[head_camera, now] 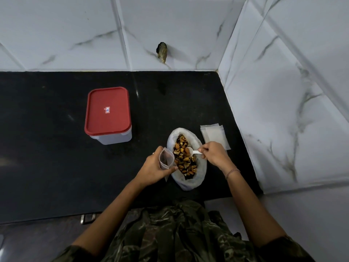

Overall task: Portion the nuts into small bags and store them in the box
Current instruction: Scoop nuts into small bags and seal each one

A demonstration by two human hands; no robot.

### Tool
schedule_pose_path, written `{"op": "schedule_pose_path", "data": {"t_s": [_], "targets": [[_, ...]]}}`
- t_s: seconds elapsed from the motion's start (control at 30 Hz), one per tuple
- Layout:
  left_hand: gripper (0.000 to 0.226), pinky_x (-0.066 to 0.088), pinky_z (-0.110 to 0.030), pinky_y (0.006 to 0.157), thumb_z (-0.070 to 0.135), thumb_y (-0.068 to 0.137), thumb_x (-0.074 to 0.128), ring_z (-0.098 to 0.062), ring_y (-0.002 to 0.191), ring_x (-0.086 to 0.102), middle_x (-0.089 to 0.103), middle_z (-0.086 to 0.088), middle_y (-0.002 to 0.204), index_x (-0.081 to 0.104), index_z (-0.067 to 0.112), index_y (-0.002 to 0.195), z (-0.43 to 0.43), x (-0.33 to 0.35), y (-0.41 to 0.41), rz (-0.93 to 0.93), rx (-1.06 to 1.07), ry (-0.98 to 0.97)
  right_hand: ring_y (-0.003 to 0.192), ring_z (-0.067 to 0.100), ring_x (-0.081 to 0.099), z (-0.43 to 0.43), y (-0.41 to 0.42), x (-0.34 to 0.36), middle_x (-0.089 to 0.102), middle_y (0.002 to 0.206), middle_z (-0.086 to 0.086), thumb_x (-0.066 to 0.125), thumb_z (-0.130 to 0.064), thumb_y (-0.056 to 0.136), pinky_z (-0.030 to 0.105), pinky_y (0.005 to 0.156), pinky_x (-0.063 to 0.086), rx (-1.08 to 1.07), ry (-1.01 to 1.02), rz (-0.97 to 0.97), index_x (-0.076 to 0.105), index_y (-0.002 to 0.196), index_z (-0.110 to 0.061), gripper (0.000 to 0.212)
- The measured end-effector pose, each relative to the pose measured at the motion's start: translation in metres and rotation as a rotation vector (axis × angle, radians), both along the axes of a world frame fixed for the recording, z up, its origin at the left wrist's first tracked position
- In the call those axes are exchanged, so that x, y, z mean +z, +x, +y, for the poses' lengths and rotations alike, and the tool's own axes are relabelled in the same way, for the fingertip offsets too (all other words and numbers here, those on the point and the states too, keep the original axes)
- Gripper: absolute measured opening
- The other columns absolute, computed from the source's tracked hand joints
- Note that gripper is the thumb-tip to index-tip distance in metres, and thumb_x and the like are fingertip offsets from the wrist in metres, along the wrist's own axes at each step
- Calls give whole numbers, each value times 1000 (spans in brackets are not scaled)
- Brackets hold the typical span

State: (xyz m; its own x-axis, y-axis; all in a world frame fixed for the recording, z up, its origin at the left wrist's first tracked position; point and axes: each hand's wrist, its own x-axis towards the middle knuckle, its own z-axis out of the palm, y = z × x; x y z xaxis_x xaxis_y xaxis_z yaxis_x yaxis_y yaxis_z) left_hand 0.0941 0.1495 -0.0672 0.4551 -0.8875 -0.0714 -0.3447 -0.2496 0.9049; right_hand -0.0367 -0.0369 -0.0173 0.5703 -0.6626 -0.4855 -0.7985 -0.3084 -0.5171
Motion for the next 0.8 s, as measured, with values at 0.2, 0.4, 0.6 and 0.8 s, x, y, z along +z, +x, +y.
{"op": "schedule_pose_path", "data": {"t_s": [0.2, 0.4, 0.6, 0.8], "targets": [[48, 53, -20, 70, 38, 73, 81, -4, 87, 64, 64, 5, 97, 51, 15, 103, -3, 3, -8, 45, 50, -9, 59, 7, 54, -5, -17, 2, 62, 67, 1, 56, -14, 93, 17, 62, 47, -144, 58, -122, 68, 103, -3, 19], [61, 56, -30, 81, 48, 63, 83, -1, 98, 62, 63, 6, 109, 48, 20, 104, 1, 6, -9, 81, 48, 17, 57, 8, 56, -4, -29, 9, 65, 66, 3, 61, -11, 90, 9, 52, 46, -236, 129, -234, 70, 98, 0, 16], [69, 55, -38, 79, 75, 58, 71, -7, 99, 58, 60, 11, 108, 47, 29, 103, 5, 0, 4, -117, 65, 91, 55, 3, 59, 7, -26, 32, 67, 68, 3, 63, -11, 88, 11, 53, 48, -314, 281, -420, 70, 94, -5, 11], [66, 54, -37, 66, 75, 59, 67, -7, 81, 60, 61, 10, 93, 45, 26, 98, 2, 8, 12, -204, 128, 63, 63, 4, 61, 43, -1, 51, 70, 66, -4, 66, -16, 86, 19, 68, 52, -155, 342, -463, 70, 89, -19, 6]]}}
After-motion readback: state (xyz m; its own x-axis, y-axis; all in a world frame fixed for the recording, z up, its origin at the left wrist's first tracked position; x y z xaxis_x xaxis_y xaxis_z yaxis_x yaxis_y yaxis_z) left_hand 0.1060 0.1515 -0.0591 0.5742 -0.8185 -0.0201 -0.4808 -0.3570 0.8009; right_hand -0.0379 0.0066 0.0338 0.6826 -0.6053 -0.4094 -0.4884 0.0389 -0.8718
